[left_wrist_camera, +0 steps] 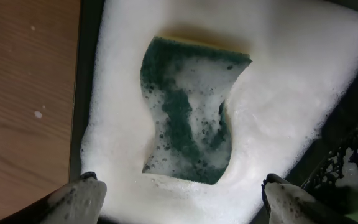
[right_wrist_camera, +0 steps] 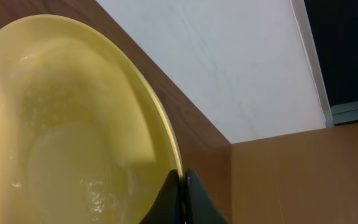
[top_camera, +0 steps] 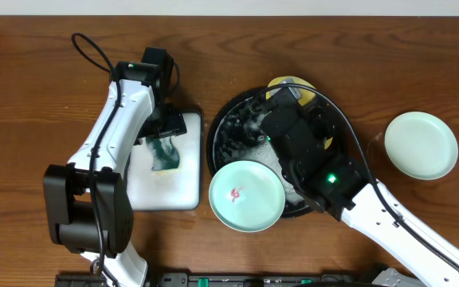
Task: Clean dirty plates on tray and stack at the side
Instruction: 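Tilt the yellow plate up with the right gripper and lift it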
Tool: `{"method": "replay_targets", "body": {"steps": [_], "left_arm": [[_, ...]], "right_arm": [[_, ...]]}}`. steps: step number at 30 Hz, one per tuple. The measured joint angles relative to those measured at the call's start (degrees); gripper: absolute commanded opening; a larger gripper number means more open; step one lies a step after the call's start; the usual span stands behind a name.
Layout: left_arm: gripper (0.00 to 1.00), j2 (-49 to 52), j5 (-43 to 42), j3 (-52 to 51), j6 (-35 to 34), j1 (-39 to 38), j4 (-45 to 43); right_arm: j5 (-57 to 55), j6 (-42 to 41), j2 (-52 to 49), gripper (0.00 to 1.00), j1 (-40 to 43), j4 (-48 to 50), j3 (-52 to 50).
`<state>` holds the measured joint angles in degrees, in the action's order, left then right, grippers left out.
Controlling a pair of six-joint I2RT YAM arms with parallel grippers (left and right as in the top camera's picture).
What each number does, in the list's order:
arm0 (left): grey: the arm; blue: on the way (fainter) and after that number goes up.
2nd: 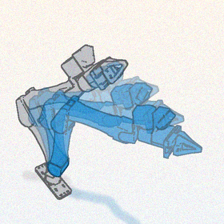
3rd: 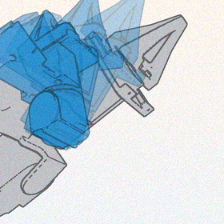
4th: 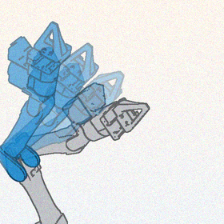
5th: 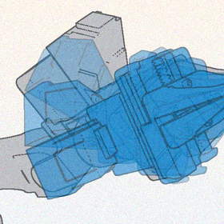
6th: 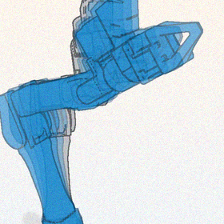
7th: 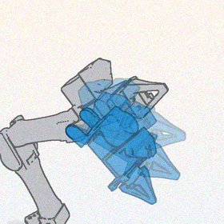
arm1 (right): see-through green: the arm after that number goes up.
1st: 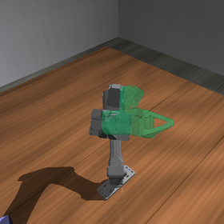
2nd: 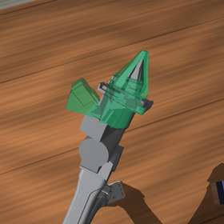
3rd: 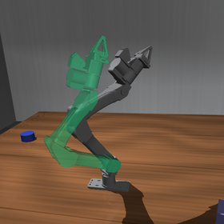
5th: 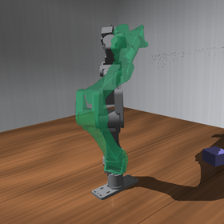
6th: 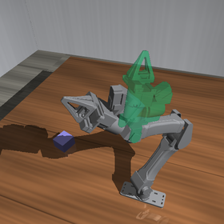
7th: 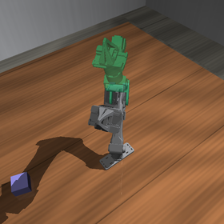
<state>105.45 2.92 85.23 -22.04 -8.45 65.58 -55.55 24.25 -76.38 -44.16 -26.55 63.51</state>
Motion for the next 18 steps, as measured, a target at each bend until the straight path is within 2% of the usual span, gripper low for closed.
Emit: {"method": "replay_targets", "body": {"steps": [18], "left_arm": [[0.84, 0.0, 0.0, 0.0, 0.0, 0.0, 0.0]], "right_arm": [[0.0, -3.0, 0.0, 0.01, 0.2, -0.3, 0.0]]}}
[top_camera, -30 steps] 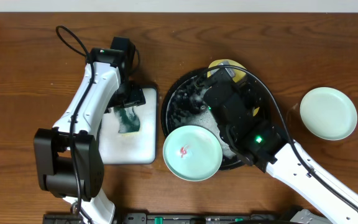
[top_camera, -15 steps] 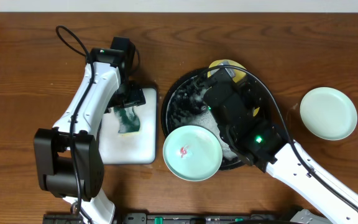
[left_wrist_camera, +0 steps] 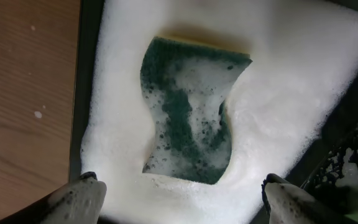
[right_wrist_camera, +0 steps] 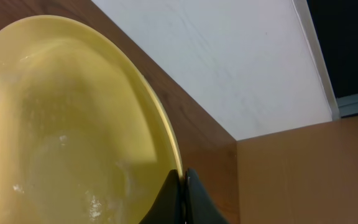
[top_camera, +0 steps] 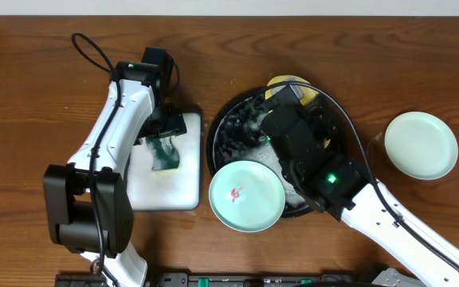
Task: Clean dirty plates on tray and stack at the side
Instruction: 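Tilt the yellow plate up with the right gripper and lift it, then carry the yellow plate right and set it on the table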
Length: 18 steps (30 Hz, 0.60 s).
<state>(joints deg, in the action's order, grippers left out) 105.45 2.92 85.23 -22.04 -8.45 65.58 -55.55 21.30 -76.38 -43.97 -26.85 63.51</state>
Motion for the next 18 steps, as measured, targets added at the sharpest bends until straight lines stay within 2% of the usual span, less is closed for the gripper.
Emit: {"method": "replay_targets", "body": {"steps": [4, 9, 14, 18], "left_arm": [[0.85, 0.0, 0.0, 0.0, 0.0, 0.0, 0.0], [0.85, 0.0, 0.0, 0.0, 0.0, 0.0, 0.0], [0.85, 0.0, 0.0, 0.0, 0.0, 0.0, 0.0], [0.85, 0.0, 0.0, 0.0, 0.0, 0.0, 0.0]], "right_arm": [[0.5, -2.9, 0.0, 0.01, 1.2, -1.9, 0.0], [7.9, -12.7, 0.0, 0.01, 7.6, -8.3, 0.0], [27.7, -21.8, 0.0, 0.01, 22.7, -10.9, 0.0], [46.9, -27.1, 0.0, 0.01, 38.7, -11.0, 0.0]]}}
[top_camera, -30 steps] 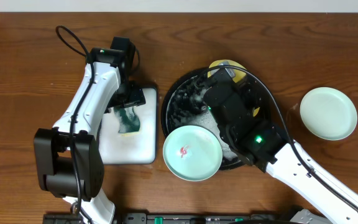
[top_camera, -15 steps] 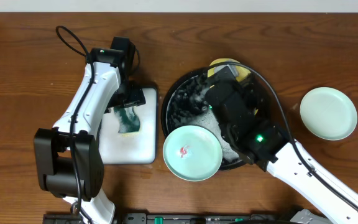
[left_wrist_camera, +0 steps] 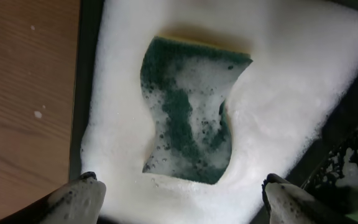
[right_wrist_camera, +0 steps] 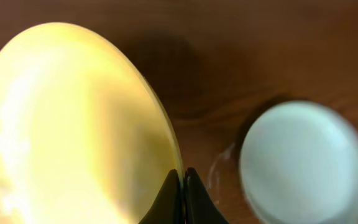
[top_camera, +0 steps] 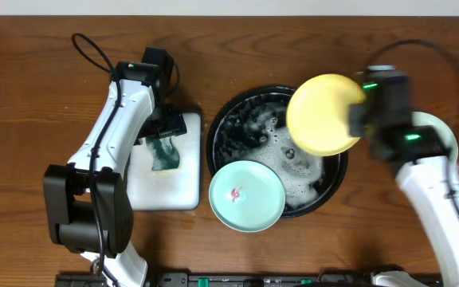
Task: Clean dirty plates on tray and stack at the side
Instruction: 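Carry the yellow plate right and set it on the table, then grasp the pale green plate rim with the right gripper and center it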
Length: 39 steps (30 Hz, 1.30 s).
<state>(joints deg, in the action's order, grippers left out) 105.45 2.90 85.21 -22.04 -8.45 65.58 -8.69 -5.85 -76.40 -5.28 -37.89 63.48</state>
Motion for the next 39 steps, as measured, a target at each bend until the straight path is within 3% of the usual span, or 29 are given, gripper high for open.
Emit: {"method": "replay_targets", "body": {"steps": [4, 9, 18, 19, 20, 22, 23, 25, 28, 32, 39], "left_arm": [[0.85, 0.0, 0.0, 0.0, 0.0, 0.0, 0.0], [0.85, 0.0, 0.0, 0.0, 0.0, 0.0, 0.0], [0.85, 0.0, 0.0, 0.0, 0.0, 0.0, 0.0], [0.85, 0.0, 0.0, 0.0, 0.0, 0.0, 0.0], [0.85, 0.0, 0.0, 0.0, 0.0, 0.0, 0.0], [0.85, 0.0, 0.0, 0.0, 0.0, 0.0, 0.0], [0.85, 0.0, 0.0, 0.0, 0.0, 0.0, 0.0], [0.85, 0.0, 0.0, 0.0, 0.0, 0.0, 0.0], [0.85, 0.0, 0.0, 0.0, 0.0, 0.0, 0.0], [0.85, 0.0, 0.0, 0.0, 0.0, 0.0, 0.0], [0.85, 0.0, 0.0, 0.0, 0.0, 0.0, 0.0]], "right_arm": [[12.9, -3.8, 0.0, 0.01, 16.0, -0.7, 0.0], [18.9, -6.6, -1.4, 0.01, 31.5, -1.9, 0.0], [14.9, -9.3, -13.3, 0.01, 43.8, -1.5, -0.1], [14.5, -9.6, -14.3, 0.09, 44.5, -1.2, -0.1], [14.1, -10.1, -15.2, 0.29, 45.2, -0.9, -0.2], [13.4, -10.3, -16.5, 0.48, 46.0, 0.3, -0.2], [13.4, -10.3, -16.7, 0.51, 46.2, 0.6, -0.2], [14.3, -9.9, -16.5, 0.52, 46.4, 1.0, -0.2], [18.0, -8.1, -15.2, 0.40, 45.8, 1.7, -0.2], [23.9, -6.7, -10.0, 0.45, 42.4, 0.9, -0.2], [33.4, -4.1, 1.1, 0.53, 22.2, -7.8, 0.2]]}}
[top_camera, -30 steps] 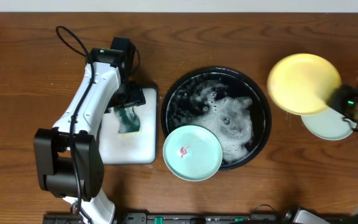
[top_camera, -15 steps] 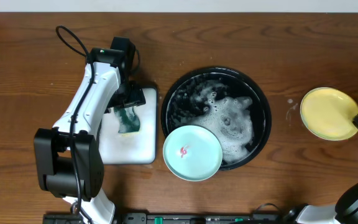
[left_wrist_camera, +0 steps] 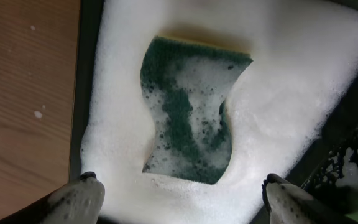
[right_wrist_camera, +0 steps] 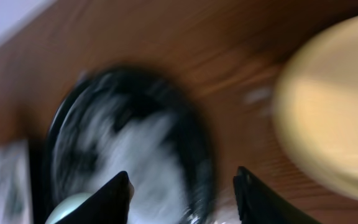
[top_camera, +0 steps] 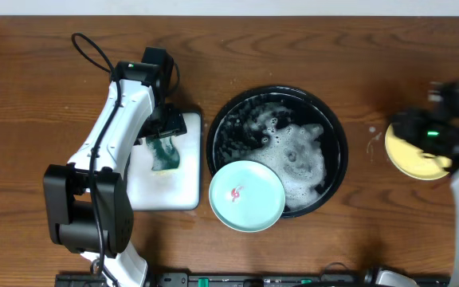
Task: Clean dirty plates on tray and stack at the side
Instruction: 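Grasp the pale green plate rim with the right gripper and center it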
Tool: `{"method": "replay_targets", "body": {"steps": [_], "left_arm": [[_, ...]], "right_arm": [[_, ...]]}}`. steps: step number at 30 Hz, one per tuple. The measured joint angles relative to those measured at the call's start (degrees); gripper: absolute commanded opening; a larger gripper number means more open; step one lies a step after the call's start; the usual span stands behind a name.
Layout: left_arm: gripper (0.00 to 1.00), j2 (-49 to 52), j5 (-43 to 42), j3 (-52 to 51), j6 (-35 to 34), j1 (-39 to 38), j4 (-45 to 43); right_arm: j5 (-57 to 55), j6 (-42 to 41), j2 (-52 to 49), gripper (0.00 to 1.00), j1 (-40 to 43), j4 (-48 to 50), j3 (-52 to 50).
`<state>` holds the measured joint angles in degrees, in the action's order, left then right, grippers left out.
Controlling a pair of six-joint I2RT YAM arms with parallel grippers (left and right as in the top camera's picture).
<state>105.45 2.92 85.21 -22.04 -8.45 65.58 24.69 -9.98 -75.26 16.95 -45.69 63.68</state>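
A yellow plate [top_camera: 415, 155] lies on the table at the far right; the right wrist view shows this yellow plate [right_wrist_camera: 334, 130] blurred. My right gripper [right_wrist_camera: 182, 186] is open and empty, just left of the plate. The round black tray [top_camera: 211, 147] holds suds, and a mint plate [top_camera: 246, 195] with a red smear rests on its front rim. My left gripper [left_wrist_camera: 179, 199] hangs open above a green sponge [left_wrist_camera: 188, 112] that lies in foam.
The sponge's shallow tray [top_camera: 162, 191], full of white foam, stands left of the black tray. A black cable [top_camera: 86, 52] loops at the back left. A pale wall [top_camera: 229, 6] runs along the table's far edge.
My right gripper held the yellow plate in the air over the tray's right side. Now the plate lies at the far right where a mint plate was, and the gripper is open.
My right gripper was shut on the yellow plate's rim at the back of the black tray, twice unchanged. Then it held the plate over the tray's right side. Now the plate covers the mint plate at the right. The left gripper stayed open over the sponge.
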Motion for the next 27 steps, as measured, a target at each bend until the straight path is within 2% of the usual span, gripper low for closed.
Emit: {"method": "replay_targets", "body": {"steps": [2, 4, 8, 12, 16, 17, 19, 20, 22, 27], "left_arm": [[0.85, 0.0, 0.0, 0.0, 0.0, 0.0, 0.0], [0.85, 0.0, 0.0, 0.0, 0.0, 0.0, 0.0], [0.85, 0.0, 0.0, 0.0, 0.0, 0.0, 0.0], [0.85, 0.0, 0.0, 0.0, 0.0, 0.0, 0.0], [0.85, 0.0, 0.0, 0.0, 0.0, 0.0, 0.0], [0.85, 0.0, 0.0, 0.0, 0.0, 0.0, 0.0], [0.85, 0.0, 0.0, 0.0, 0.0, 0.0, 0.0], [0.85, 0.0, 0.0, 0.0, 0.0, 0.0, 0.0], [0.85, 0.0, 0.0, 0.0, 0.0, 0.0, 0.0], [0.85, 0.0, 0.0, 0.0, 0.0, 0.0, 0.0]], "right_arm": [[1.2, 1.1, 0.0, 0.54, -8.8, -3.5, 0.0], [0.4, 1.7, -0.6, 0.56, -14.2, -5.3, -0.1], [-4.0, 2.6, -3.3, 0.56, -29.3, -8.9, -2.0], [-7.0, 2.9, -8.3, 0.54, -40.3, -7.2, -6.6], [-8.3, 1.9, -14.1, 0.50, -46.6, -3.3, -10.6], [-8.7, 1.3, -15.5, 0.47, -47.4, -1.5, -11.5], [-8.9, 0.5, -17.5, 0.33, -48.0, 1.1, -12.2], [-9.0, 0.1, -18.6, 0.25, -48.0, 1.8, -12.3], [-9.3, -1.1, -20.2, 0.01, -47.8, 2.3, -12.4], [-8.9, -2.6, -20.3, 0.01, -44.8, 4.0, -12.2]]}}
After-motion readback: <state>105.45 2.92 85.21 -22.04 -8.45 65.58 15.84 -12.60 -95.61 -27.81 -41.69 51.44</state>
